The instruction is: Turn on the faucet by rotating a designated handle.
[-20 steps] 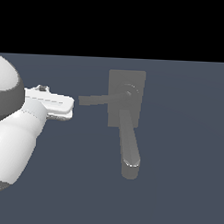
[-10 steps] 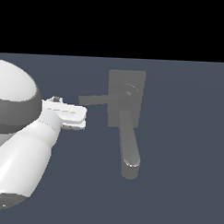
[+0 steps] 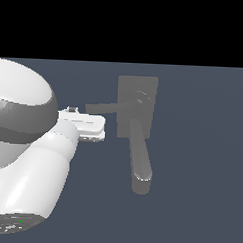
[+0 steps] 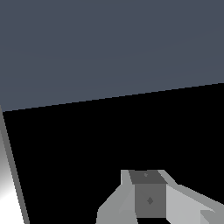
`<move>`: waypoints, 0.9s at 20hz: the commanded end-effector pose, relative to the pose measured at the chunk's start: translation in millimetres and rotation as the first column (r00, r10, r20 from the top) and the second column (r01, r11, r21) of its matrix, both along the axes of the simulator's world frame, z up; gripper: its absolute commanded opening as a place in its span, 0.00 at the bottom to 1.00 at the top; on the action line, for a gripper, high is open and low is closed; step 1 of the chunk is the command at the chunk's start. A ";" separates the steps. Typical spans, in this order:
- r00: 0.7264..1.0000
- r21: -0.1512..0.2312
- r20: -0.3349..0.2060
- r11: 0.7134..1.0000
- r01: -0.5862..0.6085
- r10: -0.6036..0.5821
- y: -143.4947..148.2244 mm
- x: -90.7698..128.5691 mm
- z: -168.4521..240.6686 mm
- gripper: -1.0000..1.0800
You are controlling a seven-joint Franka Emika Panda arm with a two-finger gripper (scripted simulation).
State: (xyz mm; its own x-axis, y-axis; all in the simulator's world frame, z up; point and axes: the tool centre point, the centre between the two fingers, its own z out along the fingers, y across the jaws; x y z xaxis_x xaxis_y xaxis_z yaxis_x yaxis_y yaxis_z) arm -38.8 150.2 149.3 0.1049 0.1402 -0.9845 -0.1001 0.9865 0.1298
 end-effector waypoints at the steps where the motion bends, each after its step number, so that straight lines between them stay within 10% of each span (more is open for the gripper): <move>1: 1.000 -0.012 -0.014 1.000 0.001 -0.001 -3.2 -1.5 -4.6 0.00; 18: 0.995 -0.083 -0.056 0.993 0.082 -0.087 -57.8 -1.3 -11.4 0.00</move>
State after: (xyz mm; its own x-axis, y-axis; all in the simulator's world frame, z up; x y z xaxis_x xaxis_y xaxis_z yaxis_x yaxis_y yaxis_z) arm -40.8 93.3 137.9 0.0584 0.0655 -0.9961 -0.0083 0.9978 0.0652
